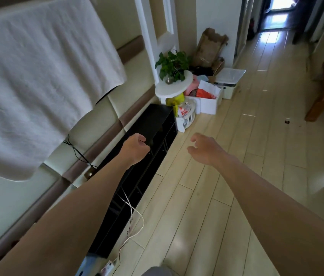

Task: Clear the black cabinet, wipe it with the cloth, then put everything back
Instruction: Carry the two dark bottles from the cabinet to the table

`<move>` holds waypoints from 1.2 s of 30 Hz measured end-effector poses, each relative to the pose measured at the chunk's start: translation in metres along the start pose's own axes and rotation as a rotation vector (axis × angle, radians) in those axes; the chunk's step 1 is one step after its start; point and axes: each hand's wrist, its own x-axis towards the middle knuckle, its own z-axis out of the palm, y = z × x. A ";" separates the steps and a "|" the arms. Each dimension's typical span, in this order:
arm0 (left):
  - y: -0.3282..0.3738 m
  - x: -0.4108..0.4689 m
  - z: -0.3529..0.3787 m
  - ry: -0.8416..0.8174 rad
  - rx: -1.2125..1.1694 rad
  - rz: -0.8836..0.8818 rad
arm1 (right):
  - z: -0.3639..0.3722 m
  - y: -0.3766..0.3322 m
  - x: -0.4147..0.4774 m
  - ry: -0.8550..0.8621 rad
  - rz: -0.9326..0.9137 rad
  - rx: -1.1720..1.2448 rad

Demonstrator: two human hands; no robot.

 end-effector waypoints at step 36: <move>-0.009 0.420 0.038 -0.001 -0.167 -0.280 | -0.028 -0.004 0.480 -0.274 -0.060 -0.152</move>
